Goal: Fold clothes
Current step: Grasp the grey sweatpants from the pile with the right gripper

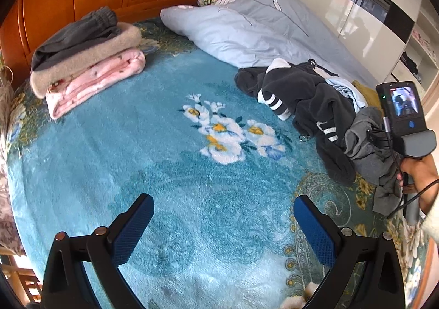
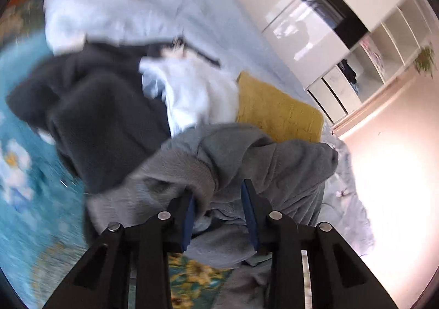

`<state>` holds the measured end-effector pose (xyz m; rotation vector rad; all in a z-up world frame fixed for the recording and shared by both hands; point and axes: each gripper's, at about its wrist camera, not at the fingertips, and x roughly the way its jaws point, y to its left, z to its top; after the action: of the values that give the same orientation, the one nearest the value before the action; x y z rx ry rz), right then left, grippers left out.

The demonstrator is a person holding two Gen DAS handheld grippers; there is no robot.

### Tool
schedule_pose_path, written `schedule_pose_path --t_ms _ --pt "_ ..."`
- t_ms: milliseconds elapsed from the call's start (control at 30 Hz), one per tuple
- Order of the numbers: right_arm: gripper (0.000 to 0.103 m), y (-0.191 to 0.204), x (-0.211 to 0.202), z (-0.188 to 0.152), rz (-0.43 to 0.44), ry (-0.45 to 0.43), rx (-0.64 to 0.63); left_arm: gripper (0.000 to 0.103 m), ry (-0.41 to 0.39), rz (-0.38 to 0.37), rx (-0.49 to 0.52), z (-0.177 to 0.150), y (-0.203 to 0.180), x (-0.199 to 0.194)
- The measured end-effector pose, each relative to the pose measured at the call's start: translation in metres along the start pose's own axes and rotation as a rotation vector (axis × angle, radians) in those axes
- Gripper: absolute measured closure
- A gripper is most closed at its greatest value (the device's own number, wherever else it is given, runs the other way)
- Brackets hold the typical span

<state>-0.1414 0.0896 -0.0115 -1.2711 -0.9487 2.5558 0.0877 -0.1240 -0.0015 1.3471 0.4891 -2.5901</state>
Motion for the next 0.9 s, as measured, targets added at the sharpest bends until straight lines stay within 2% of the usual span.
schedule_pose_path --t_ms 67,100,133,167,200,367,533,700,800,900 --pt "0.071 0.001 0.012 0.000 -0.029 0.040 -0.030 0.000 0.011 0.002 -0.021 -0.002 0.007 -0.002" --pt "0.075 -0.006 0.011 0.002 -0.028 0.041 -0.006 0.000 0.011 0.010 -0.034 -0.003 0.011 -0.003" --pt "0.080 -0.015 0.006 0.004 -0.020 0.034 0.031 0.000 0.013 0.016 -0.046 -0.004 0.016 -0.004" --pt "0.090 -0.024 -0.001 0.005 -0.016 0.017 0.066 0.000 0.017 0.011 -0.061 -0.005 0.021 -0.004" --pt "0.096 -0.036 -0.011 0.007 -0.022 -0.010 0.100 0.001 0.024 -0.004 -0.079 -0.005 0.026 -0.004" --pt "0.098 -0.093 -0.082 0.015 0.000 -0.183 0.153 0.001 0.047 -0.087 -0.153 -0.007 0.040 -0.007" --pt "0.099 -0.132 -0.178 0.028 0.043 -0.351 0.183 0.001 0.037 -0.130 -0.159 -0.006 0.042 -0.018" --pt "0.099 -0.153 -0.276 0.042 0.298 -0.504 0.298 0.001 -0.020 -0.153 -0.206 -0.004 0.065 -0.044" --pt "0.099 -0.136 -0.329 0.054 0.465 -0.602 0.233 0.001 -0.068 -0.165 -0.240 -0.004 0.083 -0.062" --pt "0.099 -0.099 -0.351 0.062 0.555 -0.624 0.094 0.001 -0.102 -0.163 -0.244 -0.009 0.096 -0.076"
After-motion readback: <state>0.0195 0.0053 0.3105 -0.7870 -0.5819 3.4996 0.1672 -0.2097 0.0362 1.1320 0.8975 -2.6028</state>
